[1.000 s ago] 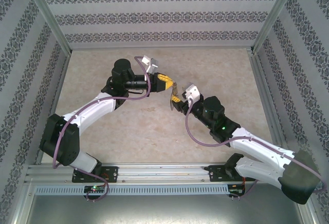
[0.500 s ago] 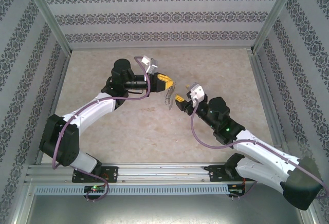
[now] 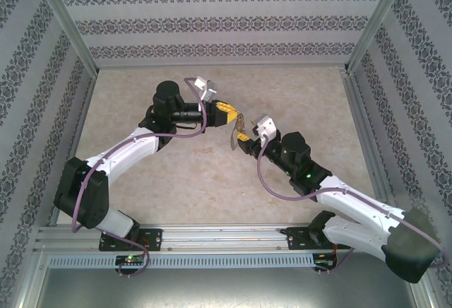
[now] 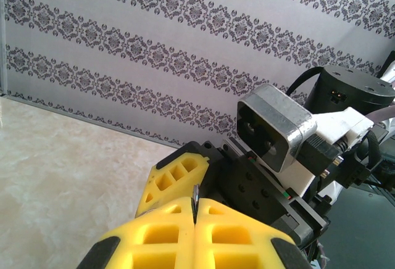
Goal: Put the keys on the keyring
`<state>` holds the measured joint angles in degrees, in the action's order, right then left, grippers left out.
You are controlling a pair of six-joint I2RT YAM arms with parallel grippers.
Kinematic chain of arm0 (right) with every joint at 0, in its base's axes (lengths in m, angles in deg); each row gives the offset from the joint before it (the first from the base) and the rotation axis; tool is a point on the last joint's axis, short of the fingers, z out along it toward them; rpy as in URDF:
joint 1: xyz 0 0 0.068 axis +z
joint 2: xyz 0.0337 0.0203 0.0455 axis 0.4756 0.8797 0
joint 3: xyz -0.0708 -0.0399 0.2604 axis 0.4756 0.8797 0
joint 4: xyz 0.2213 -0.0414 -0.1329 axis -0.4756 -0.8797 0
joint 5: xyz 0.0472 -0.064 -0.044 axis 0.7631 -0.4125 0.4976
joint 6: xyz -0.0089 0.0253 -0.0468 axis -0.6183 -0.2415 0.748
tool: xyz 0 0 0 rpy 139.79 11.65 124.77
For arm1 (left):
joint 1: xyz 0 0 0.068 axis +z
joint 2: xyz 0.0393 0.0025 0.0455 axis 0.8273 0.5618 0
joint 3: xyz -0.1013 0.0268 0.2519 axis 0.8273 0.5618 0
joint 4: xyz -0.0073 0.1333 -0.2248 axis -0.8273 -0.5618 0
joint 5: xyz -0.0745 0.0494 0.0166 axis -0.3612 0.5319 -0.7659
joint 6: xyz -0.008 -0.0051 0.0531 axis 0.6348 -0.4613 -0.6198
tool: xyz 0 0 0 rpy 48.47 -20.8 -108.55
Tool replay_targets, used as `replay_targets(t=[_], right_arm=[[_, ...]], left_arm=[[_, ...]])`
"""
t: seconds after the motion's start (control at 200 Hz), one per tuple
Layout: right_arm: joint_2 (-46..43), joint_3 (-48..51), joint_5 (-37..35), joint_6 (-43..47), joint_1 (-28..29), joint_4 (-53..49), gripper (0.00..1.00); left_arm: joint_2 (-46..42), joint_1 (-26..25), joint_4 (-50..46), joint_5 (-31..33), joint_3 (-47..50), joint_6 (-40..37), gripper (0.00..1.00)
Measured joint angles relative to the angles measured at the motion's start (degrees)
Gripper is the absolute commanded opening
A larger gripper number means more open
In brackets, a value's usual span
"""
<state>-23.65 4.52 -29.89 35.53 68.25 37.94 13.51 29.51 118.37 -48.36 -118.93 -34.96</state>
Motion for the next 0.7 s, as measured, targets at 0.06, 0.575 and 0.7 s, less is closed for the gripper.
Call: replay_targets(t=[0.06, 0.575, 0.7], right_arm=[[0.39, -0.02, 0.2, -0.07, 0.0, 0.31, 0.59], [3.63, -2.16, 0.22, -0.2, -0.02, 1.68, 0.55], [3.63, -2.47, 0.2, -0.15, -0.02, 1.79, 0.52]], left_arm=[[0.0, 0.0, 0.0, 0.0, 0.0, 0.0, 0.0], [0.0, 0.0, 0.02, 0.0, 0.0, 0.0, 0.0], [0.0, 0.0, 0.02, 0.0, 0.0, 0.02, 0.0]])
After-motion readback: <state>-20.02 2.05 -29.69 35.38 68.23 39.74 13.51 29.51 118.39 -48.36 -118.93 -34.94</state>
